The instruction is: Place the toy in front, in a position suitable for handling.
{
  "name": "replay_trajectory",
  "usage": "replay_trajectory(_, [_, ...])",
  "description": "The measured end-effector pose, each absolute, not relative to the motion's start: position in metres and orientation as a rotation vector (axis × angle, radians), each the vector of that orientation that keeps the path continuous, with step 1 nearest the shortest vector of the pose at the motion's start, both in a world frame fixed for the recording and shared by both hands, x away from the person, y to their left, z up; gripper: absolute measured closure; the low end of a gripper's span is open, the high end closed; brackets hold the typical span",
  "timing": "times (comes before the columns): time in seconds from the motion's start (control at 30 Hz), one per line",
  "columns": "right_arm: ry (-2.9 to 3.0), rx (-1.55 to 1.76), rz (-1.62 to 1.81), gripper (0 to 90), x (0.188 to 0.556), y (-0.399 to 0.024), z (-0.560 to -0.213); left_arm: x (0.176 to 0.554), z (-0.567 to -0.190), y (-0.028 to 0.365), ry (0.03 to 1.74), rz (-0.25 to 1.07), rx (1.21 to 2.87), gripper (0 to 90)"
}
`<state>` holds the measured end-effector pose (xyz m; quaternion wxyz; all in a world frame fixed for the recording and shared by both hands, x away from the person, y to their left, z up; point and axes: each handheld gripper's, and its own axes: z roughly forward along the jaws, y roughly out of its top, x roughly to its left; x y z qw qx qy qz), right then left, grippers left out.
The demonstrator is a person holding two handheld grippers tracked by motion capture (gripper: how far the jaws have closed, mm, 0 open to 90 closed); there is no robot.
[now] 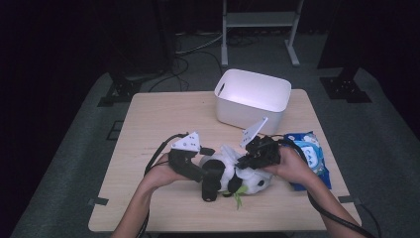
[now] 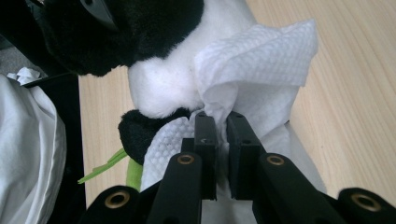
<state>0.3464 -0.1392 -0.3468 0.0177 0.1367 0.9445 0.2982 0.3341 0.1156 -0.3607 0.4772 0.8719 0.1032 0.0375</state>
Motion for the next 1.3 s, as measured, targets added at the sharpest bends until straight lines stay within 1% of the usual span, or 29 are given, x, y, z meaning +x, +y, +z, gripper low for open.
replay_trajectory(0.33, [2.927, 0.459, 0.942, 83.2, 0.35, -0.149, -0.349, 0.336, -0.363, 0.12, 0.264, 0.054, 2.125, 26.2])
replay_trajectory(0.47, [2.921, 0.45, 0.916, 83.1, 0.348, -0.145, -0.347, 0.341, -0.372, 0.119, 0.277, 0.02, 2.116, 25.8])
replay_trajectory(0.57, [2.901, 0.43, 0.949, 83.1, 0.346, -0.141, -0.34, 0.342, -0.374, 0.12, 0.289, 0.03, 2.114, 25.8])
replay_trajectory(0.77, [2.894, 0.31, 1.036, 83.0, 0.341, -0.114, -0.324, 0.342, -0.376, 0.116, 0.289, 0.03, 2.106, 25.8])
replay_trajectory(0.9, [2.909, 0.258, 0.98, 83.0, 0.341, -0.096, -0.327, 0.341, -0.375, 0.118, 0.287, 0.034, 2.103, 25.6])
replay_trajectory(1.1, [2.92, 0.301, 0.976, 83.1, 0.346, -0.105, -0.334, 0.343, -0.373, 0.126, 0.297, 0.018, 2.061, 23.3])
replay_trajectory(1.3, [2.917, 0.324, 0.966, 83.1, 0.349, -0.113, -0.334, 0.344, -0.372, 0.132, 0.296, 0.032, 2.059, 21.4])
